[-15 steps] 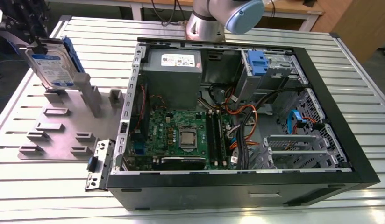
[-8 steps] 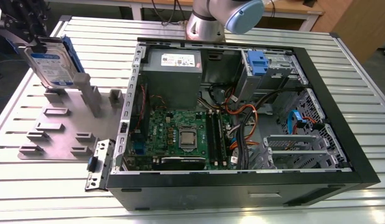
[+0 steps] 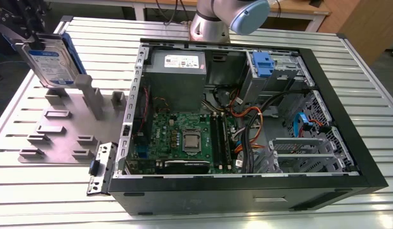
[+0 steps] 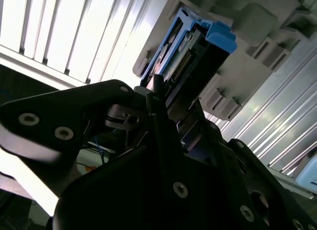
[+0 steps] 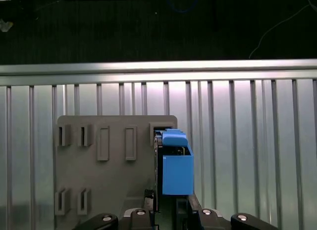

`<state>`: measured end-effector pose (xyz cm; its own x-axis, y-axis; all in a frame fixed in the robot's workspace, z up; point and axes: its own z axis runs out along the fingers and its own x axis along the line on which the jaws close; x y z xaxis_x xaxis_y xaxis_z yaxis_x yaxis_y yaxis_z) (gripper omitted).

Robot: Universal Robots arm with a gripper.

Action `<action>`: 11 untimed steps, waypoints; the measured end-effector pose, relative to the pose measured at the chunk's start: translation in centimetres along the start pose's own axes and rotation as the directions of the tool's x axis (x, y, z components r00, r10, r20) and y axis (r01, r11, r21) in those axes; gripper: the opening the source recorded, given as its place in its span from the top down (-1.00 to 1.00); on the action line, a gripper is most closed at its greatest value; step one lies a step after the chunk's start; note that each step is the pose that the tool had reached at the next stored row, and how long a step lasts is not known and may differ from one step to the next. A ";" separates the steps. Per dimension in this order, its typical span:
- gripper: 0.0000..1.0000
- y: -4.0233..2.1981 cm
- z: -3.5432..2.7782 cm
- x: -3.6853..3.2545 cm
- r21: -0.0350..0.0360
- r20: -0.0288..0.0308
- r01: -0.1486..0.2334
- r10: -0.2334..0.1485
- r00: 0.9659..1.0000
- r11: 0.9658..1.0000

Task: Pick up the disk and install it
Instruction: 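Pick up the disk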

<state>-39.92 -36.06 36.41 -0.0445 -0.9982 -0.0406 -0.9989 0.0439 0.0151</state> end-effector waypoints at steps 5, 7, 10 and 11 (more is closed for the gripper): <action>0.30 0.01 -0.49 -0.02 0.000 0.000 0.000 0.000 1.000 1.000; 0.30 0.01 -0.48 -0.02 0.000 0.000 0.000 0.000 1.000 1.000; 0.30 0.01 -0.52 -0.02 0.000 0.000 0.000 0.000 1.000 1.000; 0.30 0.01 -0.52 -0.02 0.000 0.000 0.000 0.000 1.000 1.000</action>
<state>-39.92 -36.06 36.93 -0.0445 -0.9982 -0.0407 -0.9989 0.0439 0.0151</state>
